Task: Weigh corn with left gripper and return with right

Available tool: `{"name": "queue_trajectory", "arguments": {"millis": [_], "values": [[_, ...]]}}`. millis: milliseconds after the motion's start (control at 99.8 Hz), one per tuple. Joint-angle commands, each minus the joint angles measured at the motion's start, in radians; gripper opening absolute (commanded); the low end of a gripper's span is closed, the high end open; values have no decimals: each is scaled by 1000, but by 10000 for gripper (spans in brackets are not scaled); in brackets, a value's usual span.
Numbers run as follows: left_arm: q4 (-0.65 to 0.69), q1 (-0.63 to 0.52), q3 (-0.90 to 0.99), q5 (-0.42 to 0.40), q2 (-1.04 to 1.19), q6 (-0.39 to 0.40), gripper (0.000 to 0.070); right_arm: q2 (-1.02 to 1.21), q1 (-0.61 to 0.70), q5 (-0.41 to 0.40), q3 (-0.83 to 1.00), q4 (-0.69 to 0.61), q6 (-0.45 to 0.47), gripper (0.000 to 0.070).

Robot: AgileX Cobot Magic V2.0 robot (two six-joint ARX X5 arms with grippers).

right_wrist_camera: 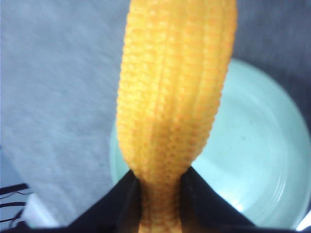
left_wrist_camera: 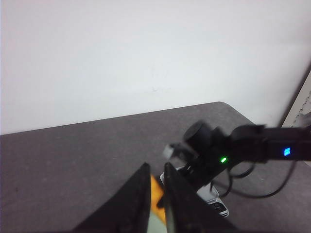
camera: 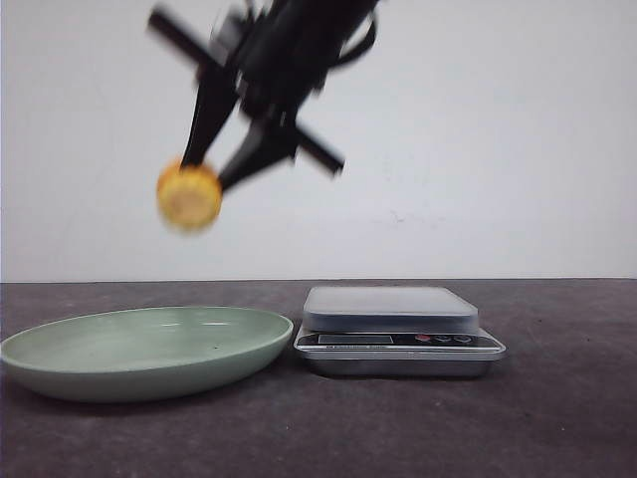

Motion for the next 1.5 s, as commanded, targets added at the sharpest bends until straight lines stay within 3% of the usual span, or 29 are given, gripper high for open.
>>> {"name": "queue_trajectory", "arguments": {"millis": [0,190,251,301,401,441,501,702,812,882,1173,1283,1404,1494], "values": [[-52,-8,20,-2,7,8,10,53,9,-3,13,6,48,0],[-52,-8,20,-2,7,7,10,102,10,-7,13,-2,68,1],[-52,-8,20,-2,7,6,10,102,10,-10,13,-6,66,29],[-52,-8,20,-2,7,4,10,102,10,-10,13,-6,66,125],[-52,-8,20,-2,7,3,10,102,10,-27,13,-5,66,440],[-52,-8,20,-2,7,3,10,102,10,-37,13,-5,66,513],[-52,-8,20,-2,7,4,10,102,10,-65,13,-1,66,552],[-52,-8,20,-2,7,1,10,48,-6,-75,16,59,61,549],[-52,-8,20,-2,7,0,10,-35,-29,5,45,79,32,533],[-52,-8,20,-2,7,0,10,-112,-47,89,72,76,-34,514],[-52,-8,19,-2,7,-23,10,-506,-66,428,90,6,-430,264],[-52,-8,2,-23,7,-22,10,-638,-65,465,90,-59,-488,0],[-52,-8,-33,-95,7,-20,10,-759,-45,486,70,-100,-525,0],[-51,-8,-73,-130,7,-18,10,-849,-12,546,-4,-64,-569,0]]}}
